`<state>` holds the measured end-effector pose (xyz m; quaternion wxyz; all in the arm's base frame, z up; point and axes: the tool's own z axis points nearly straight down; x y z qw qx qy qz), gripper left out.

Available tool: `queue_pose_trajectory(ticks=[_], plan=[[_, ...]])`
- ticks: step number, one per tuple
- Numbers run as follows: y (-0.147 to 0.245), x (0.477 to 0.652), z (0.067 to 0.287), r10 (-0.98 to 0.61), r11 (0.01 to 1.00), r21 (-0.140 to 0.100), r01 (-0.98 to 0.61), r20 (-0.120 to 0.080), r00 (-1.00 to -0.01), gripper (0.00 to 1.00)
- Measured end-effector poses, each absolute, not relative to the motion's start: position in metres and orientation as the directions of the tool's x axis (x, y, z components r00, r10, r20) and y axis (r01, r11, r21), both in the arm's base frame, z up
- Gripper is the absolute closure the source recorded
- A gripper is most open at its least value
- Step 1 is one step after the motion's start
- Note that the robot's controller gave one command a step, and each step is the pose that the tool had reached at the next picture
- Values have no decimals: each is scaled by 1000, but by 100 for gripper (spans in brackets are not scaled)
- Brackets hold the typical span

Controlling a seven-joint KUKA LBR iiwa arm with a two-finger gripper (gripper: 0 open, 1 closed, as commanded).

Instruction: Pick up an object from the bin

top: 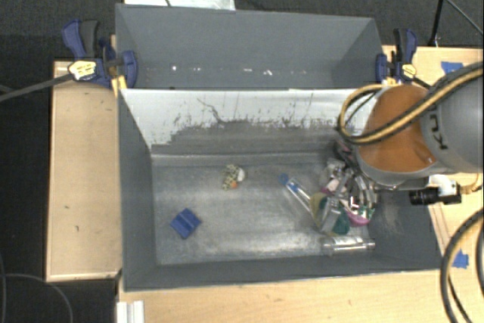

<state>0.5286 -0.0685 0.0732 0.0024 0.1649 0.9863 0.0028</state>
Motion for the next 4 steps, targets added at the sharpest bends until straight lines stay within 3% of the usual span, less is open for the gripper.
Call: queue_pose_trajectory(ticks=[1,2,3,4], plan=[[-117,499,74,534,846,10,534,-1,-846,0],[-116,497,74,532,847,6,532,5,-847,100],[-110,482,124,529,849,4,529,-6,-849,100],[-118,492,208,540,842,4,539,-10,-842,100]])
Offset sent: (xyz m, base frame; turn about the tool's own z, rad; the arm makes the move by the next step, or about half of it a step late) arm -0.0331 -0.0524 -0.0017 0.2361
